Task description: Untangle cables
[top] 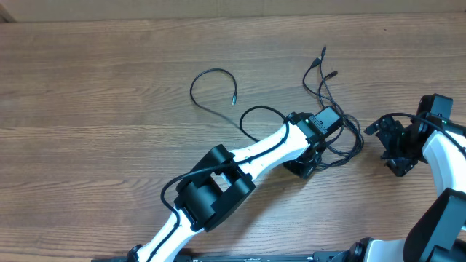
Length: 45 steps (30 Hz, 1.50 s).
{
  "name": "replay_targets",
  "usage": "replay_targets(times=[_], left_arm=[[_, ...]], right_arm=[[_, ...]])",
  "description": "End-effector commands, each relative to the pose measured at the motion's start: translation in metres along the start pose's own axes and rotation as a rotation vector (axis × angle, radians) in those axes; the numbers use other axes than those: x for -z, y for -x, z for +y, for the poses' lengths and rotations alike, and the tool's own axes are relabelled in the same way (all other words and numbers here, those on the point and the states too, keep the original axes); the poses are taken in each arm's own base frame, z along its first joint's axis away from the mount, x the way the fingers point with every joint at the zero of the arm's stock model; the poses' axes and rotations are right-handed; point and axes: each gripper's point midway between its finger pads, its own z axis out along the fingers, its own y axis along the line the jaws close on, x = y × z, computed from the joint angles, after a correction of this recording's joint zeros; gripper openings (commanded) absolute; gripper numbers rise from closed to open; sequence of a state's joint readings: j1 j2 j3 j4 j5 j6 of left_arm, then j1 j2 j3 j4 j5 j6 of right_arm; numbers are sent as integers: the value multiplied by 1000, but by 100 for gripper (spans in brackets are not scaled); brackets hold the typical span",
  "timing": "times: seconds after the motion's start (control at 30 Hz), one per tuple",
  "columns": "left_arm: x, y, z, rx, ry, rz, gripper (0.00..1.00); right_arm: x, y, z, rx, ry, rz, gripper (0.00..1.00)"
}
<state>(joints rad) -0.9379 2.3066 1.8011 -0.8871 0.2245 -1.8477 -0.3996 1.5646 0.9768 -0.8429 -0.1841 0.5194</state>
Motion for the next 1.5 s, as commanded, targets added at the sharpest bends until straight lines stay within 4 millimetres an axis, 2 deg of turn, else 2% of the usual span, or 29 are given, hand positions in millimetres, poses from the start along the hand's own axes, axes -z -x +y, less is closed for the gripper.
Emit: replay_targets(times=[0.0,0.13,0.3,0.43,0.53,0.57,0.67,0.7,0.8,0.83,0.97,1.1,1.17,1.3,1.47], left_arm=[[-1,29,-6,-220,2,-41,4],[29,51,-23,-361,-59,-35,4],[94,73,-44,-486,-187,-143,4],[150,77,-53,-553,-285,-252,4],[185,77,-55,-583,-343,-318,4],[190,78,-54,-582,-347,-330,4],[192,79,-49,-579,-334,-334,7],[192,80,-47,-577,-326,-333,13],[190,87,-42,-565,-297,-352,21],[191,92,-41,-558,-288,-364,23],[196,110,-40,-539,-277,-383,32],[197,126,-33,-503,-255,-365,37],[197,132,-28,-499,-237,-341,37],[197,144,-16,-480,-190,-334,36],[196,147,-12,-502,-169,-335,35]], right_arm=[[-1,-8,8,3,43,36,100],[-2,-20,20,62,68,70,100],[-4,-46,37,209,96,137,100],[-8,-66,50,282,96,162,100],[-11,-72,58,334,86,147,100],[-12,-73,58,340,81,146,100],[-11,-81,56,343,71,176,98],[-11,-84,53,342,61,189,91],[-12,-102,46,272,38,257,65],[-14,-110,43,229,31,285,60],[-29,-136,36,88,-2,336,56],[-48,-152,46,60,28,311,54],[-53,-154,51,73,26,269,54],[-59,-151,46,-5,-64,160,55],[-62,-151,35,-66,-145,84,42]])
